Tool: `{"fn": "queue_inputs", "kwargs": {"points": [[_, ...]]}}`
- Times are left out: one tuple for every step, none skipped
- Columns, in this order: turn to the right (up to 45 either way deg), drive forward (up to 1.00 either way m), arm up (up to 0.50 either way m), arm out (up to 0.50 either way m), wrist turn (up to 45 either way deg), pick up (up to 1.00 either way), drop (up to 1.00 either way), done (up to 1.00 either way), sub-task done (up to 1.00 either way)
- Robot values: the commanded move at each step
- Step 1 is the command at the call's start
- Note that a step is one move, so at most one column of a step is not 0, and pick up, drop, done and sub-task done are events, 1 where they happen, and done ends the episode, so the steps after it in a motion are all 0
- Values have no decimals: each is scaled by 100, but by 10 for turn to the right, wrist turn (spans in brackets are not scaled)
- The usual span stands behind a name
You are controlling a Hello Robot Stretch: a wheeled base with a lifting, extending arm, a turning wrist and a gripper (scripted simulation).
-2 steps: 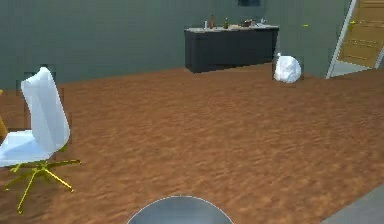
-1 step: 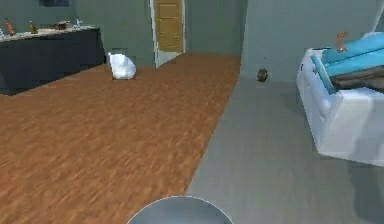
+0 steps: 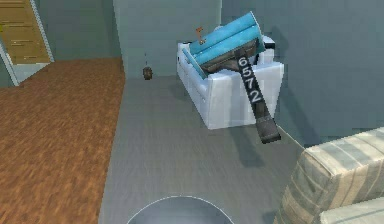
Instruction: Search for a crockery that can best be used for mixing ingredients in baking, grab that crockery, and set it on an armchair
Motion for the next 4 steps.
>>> {"fn": "queue_inputs", "kwargs": {"points": [[0, 0, 0, 48, 0, 0, 0, 0, 0], [0, 0, 0, 0, 390, 0, 0, 0, 0], [0, 0, -18, 0, 0, 0, 0, 0, 0], [0, 0, -32, 0, 0, 0, 0, 0, 0]]}}
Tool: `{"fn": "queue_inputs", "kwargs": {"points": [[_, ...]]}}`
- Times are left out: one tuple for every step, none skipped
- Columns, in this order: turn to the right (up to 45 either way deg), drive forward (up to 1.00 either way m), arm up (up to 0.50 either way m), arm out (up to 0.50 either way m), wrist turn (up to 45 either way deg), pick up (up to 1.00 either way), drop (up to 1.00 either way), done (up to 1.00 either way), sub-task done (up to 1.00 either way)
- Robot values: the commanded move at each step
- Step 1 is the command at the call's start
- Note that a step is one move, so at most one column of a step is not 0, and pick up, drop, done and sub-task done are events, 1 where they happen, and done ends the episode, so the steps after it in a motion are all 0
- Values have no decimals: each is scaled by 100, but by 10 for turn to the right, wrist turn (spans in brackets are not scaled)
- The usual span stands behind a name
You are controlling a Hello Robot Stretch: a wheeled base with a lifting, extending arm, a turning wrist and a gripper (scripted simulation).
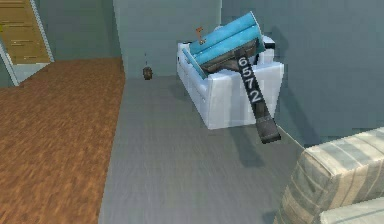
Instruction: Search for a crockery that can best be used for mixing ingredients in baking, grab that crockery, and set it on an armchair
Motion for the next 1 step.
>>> {"fn": "queue_inputs", "kwargs": {"points": [[0, 0, 0, 0, 0, 0, 100, 0, 0]]}}
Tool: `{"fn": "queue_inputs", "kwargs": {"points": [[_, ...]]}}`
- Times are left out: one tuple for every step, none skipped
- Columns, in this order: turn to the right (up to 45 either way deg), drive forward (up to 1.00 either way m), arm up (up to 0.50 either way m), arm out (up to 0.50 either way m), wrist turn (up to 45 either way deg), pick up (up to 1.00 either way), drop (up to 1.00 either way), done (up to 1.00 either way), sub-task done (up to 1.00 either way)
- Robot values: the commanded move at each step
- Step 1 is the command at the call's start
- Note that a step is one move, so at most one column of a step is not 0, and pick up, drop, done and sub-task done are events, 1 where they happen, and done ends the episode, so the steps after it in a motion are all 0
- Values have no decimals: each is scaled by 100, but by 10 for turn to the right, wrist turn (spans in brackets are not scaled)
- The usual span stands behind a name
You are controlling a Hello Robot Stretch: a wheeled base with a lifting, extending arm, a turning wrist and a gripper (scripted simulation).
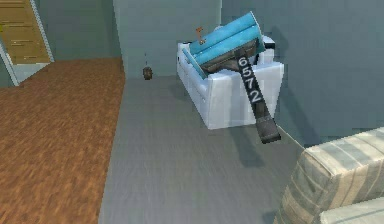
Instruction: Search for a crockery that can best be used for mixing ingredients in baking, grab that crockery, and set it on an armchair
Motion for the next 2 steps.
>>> {"fn": "queue_inputs", "kwargs": {"points": [[0, 0, 10, 0, 0, 0, 0, 0, 0], [0, 0, 0, -8, 0, 0, 0, 0, 0]]}}
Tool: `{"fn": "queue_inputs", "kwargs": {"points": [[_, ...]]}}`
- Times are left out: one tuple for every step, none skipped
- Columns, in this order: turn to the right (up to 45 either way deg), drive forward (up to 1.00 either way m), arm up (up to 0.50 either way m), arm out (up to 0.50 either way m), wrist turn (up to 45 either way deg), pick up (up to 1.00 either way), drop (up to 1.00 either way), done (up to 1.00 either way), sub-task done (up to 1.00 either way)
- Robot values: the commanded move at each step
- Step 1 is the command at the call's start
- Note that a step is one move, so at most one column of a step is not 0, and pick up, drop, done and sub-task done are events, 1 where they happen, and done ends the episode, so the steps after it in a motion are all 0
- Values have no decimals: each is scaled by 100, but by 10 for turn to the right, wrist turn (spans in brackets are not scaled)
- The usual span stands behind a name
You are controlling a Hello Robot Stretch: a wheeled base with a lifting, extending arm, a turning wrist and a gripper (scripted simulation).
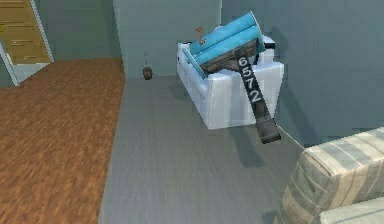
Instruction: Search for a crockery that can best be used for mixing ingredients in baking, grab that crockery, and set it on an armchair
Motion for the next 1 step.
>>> {"fn": "queue_inputs", "kwargs": {"points": [[0, 0, 0, 0, 0, 0, 0, 100, 0]]}}
